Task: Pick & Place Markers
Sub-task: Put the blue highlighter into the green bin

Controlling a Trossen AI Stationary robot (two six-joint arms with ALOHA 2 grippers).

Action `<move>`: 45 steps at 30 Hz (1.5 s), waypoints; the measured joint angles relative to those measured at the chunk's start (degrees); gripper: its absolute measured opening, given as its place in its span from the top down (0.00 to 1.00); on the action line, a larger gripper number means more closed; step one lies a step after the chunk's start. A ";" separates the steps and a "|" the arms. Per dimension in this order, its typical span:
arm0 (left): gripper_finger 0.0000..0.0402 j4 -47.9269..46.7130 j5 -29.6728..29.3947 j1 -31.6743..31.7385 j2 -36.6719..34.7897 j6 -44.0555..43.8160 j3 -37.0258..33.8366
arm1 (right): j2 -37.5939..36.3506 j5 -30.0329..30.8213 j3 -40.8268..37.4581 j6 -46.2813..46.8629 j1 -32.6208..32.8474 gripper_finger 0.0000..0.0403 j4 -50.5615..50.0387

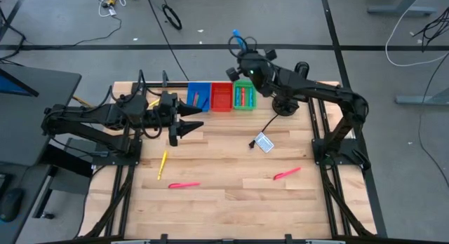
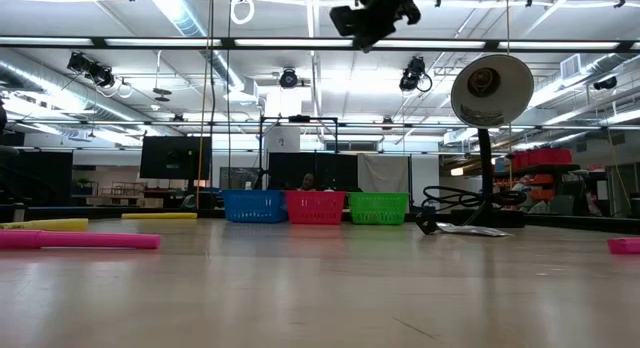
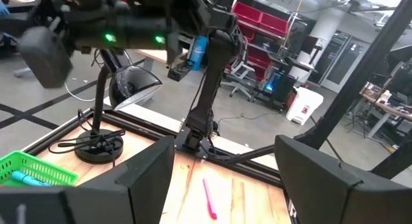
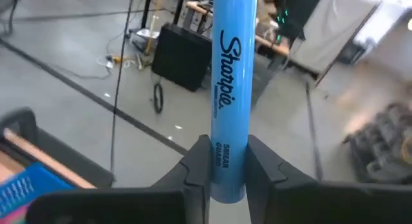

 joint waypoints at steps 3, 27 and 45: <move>0.31 -0.02 -0.03 0.09 0.00 0.02 0.00 | 1.14 -0.96 4.02 4.66 -0.88 0.87 -4.94; 0.31 -0.89 -0.01 1.63 0.02 -0.18 0.00 | 20.41 -31.06 22.37 46.17 -13.00 0.87 -44.16; 0.31 -0.78 2.74 1.61 0.02 -0.53 0.00 | 27.25 -43.46 22.28 56.43 -15.24 0.87 -53.44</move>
